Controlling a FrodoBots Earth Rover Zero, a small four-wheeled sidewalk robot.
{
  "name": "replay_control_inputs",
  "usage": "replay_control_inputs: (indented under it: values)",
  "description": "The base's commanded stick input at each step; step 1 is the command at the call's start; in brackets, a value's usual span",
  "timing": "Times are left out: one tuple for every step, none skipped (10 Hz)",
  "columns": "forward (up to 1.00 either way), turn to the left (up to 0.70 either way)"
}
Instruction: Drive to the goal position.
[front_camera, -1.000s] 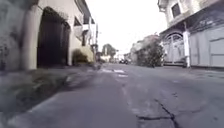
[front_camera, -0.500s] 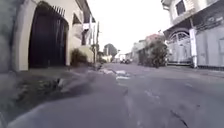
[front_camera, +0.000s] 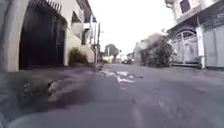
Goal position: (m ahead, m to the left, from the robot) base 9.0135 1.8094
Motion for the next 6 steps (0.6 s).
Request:
replay_control_inputs:
  values:
    - [1.00,-0.01]
    - [1.00,-0.08]
    - [1.00,-0.17]
    - [1.00,-0.26]
    - [1.00,-0.35]
    - [1.00,-0.30]
